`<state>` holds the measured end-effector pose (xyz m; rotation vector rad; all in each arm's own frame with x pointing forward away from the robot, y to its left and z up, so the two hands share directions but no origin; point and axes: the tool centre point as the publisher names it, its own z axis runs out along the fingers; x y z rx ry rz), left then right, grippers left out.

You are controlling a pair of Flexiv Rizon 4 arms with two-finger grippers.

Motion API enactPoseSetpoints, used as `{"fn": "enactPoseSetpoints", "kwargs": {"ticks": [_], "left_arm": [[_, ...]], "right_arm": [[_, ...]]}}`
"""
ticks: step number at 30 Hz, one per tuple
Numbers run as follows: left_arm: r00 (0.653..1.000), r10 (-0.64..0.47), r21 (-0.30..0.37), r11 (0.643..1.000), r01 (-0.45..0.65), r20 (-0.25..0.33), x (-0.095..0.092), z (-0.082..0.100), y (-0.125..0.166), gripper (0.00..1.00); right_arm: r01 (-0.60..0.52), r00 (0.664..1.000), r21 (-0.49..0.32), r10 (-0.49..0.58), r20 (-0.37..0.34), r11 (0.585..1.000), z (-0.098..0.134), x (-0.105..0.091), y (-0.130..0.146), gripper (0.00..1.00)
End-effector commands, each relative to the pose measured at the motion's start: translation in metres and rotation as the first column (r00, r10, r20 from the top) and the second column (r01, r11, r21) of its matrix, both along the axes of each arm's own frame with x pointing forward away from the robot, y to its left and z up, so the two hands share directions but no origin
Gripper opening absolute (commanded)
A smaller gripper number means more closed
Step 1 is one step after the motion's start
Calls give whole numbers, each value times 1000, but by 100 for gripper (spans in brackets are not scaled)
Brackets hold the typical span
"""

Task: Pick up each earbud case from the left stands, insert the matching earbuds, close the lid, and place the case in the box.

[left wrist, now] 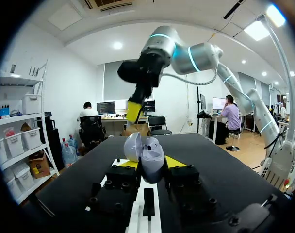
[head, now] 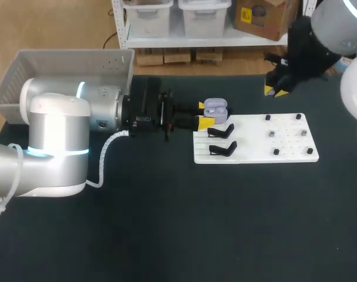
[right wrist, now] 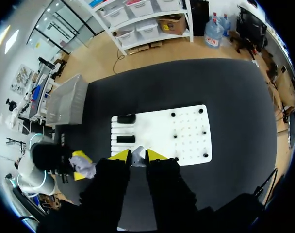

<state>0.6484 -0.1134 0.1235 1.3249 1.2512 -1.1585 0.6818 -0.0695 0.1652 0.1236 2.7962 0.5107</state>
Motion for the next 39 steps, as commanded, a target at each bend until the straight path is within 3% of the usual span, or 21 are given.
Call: {"fn": "enactPoseSetpoints", "kwargs": {"ticks": [1,7,18,39], "left_arm": [[1000,5,-3,1000,-5,3,-1,-1,0,0],[1000,5,-3,1000,-5,3,-1,-1,0,0],[1000,5,-3,1000,-5,3,-1,-1,0,0],[1000,5,-3,1000,-5,3,-1,-1,0,0]], "right_arm": [[-22,999,3,22,31,1000,35,-33,8,0],[-127,992,-33,126,-4,991,36,-45,46,0],[-270,960,-65,264,-93,961,30,-52,92,0],[-362,929,-150,342,-142,920,13,-52,124,0]]}}
